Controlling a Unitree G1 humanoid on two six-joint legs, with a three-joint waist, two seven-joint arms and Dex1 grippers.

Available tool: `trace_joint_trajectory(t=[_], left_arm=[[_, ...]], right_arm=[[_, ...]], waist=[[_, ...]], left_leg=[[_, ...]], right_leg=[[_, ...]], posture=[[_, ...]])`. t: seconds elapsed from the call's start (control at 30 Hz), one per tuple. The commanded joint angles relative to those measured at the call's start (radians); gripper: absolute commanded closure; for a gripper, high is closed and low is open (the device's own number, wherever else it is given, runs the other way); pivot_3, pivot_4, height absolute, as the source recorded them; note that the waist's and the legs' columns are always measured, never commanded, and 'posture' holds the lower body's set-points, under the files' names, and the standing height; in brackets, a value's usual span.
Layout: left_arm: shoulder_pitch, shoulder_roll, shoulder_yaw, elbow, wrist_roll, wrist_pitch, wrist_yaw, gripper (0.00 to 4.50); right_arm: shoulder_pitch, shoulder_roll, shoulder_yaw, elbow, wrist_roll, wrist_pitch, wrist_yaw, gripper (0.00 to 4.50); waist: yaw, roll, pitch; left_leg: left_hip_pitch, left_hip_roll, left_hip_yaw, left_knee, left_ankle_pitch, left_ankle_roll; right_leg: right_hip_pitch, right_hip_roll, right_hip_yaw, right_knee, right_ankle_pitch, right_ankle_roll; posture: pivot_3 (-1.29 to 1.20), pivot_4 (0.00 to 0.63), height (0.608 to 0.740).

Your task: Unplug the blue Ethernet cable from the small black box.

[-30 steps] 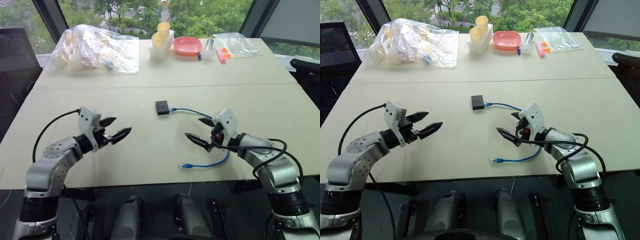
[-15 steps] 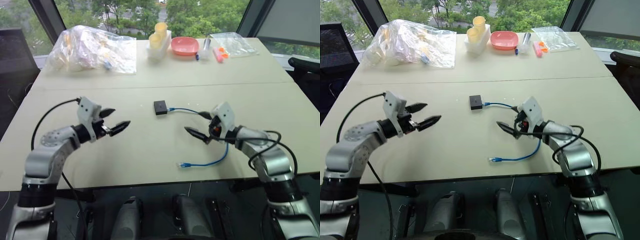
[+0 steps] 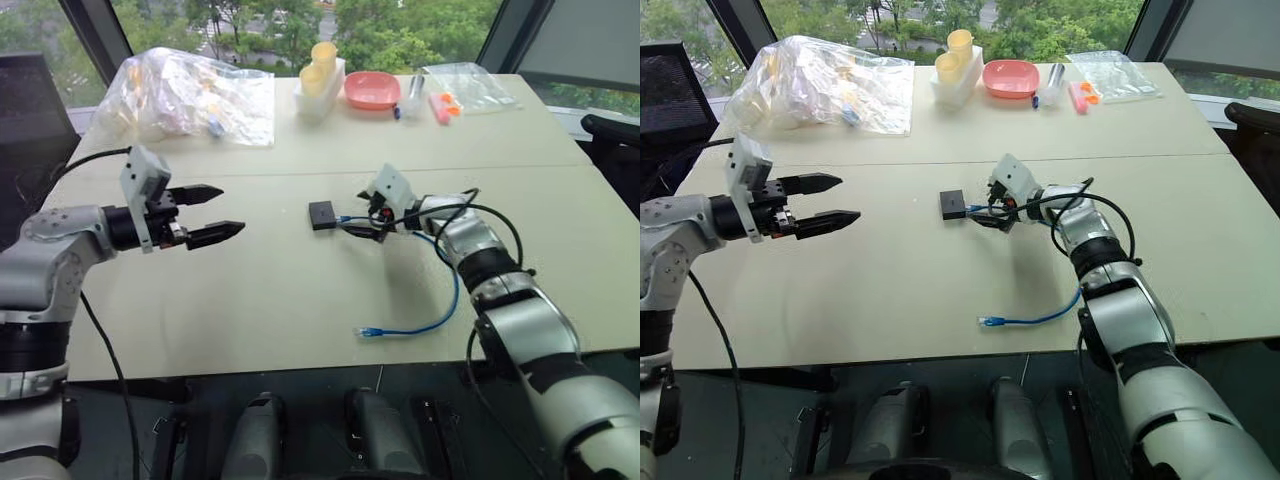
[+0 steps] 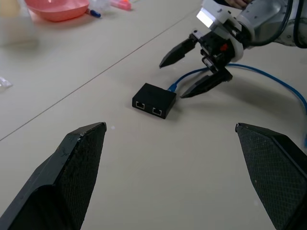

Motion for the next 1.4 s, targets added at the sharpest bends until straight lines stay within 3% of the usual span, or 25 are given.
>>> trace_joint_trajectory(t=[0.03, 0.07, 0.1, 0.33, 0.43, 0.67, 0.83, 1.1, 1.4], left_arm=[[0.040, -0.019, 0.033, -0.055, 0.005, -0.012, 0.055, 0.04], [0.055, -0.023, 0.040, -0.071, 0.000, -0.008, 0.068, 0.00], [0.067, -0.025, 0.047, -0.086, -0.006, -0.002, 0.079, 0.00], [0.109, -0.022, 0.074, -0.120, -0.008, 0.001, 0.124, 0.00], [0.063, -0.032, 0.050, -0.058, 0.024, -0.033, 0.124, 0.00], [-0.150, -0.130, 0.008, 0.254, -0.016, -0.015, 0.001, 0.00], [-0.379, -0.244, -0.081, 0.560, 0.046, -0.048, -0.099, 0.00], [-0.671, -0.377, -0.084, 1.024, 0.157, -0.213, -0.171, 0.00], [-0.772, -0.446, -0.048, 1.185, 0.206, -0.295, -0.210, 0.00]], right_arm=[[-0.050, 0.025, 0.014, 0.121, -0.071, -0.046, -0.002, 0.00], [-0.054, 0.028, 0.017, 0.138, -0.085, -0.052, 0.010, 0.56], [-0.057, 0.030, 0.020, 0.149, -0.098, -0.058, 0.023, 0.84], [-0.063, 0.036, 0.019, 0.160, -0.142, -0.093, 0.089, 4.46], [-0.060, 0.022, 0.036, 0.129, -0.178, -0.151, 0.050, 4.46], [0.018, -0.063, 0.023, -0.194, -0.267, -0.465, -0.280, 4.46], [0.161, -0.113, 0.003, -0.535, -0.310, -0.453, -0.382, 4.46], [0.270, -0.131, 0.010, -0.762, -0.373, -0.358, -0.440, 4.46], [0.324, -0.114, 0.035, -0.860, -0.387, -0.295, -0.426, 4.46]], waist=[[-0.001, 0.000, 0.000], [-0.002, 0.000, 0.000], [-0.003, 0.000, 0.000], [0.000, 0.000, 0.000], [0.000, 0.000, 0.000], [0.001, 0.000, 0.000], [0.004, 0.000, 0.000], [-0.002, -0.001, 0.000], [0.001, -0.001, 0.000]], left_leg=[[0.000, 0.000, 0.000, 0.000, 0.000, 0.000], [0.001, 0.000, 0.001, 0.000, 0.000, 0.000], [0.002, 0.000, 0.001, 0.000, 0.000, 0.000], [0.014, 0.000, 0.001, 0.000, 0.000, -0.001], [0.016, 0.000, 0.001, 0.000, 0.000, -0.001], [0.013, -0.001, 0.004, -0.001, 0.001, -0.001], [0.012, -0.001, 0.007, -0.005, 0.001, -0.001], [0.012, -0.001, 0.009, -0.004, 0.001, -0.001], [0.012, -0.001, 0.009, -0.004, 0.001, -0.001]], right_leg=[[0.000, 0.000, 0.000, 0.000, 0.000, 0.000], [0.000, 0.000, 0.001, 0.001, 0.000, 0.000], [0.000, 0.000, 0.001, 0.002, 0.000, 0.000], [0.011, 0.000, 0.002, 0.002, 0.000, -0.001], [0.012, -0.001, 0.002, 0.002, 0.000, -0.001], [0.008, -0.001, 0.004, 0.002, 0.000, 0.000], [0.005, 0.001, 0.007, 0.003, 0.001, 0.005], [0.004, 0.001, 0.010, 0.002, 0.000, 0.005], [0.004, 0.001, 0.010, 0.002, 0.000, 0.005]], posture=[[0.00, 0.150, 0.740], [0.00, 0.150, 0.740], [0.00, 0.150, 0.740], [0.00, 0.150, 0.740], [0.00, 0.150, 0.740], [0.00, 0.150, 0.740], [0.00, 0.150, 0.740], [0.00, 0.150, 0.740], [0.00, 0.150, 0.740]])
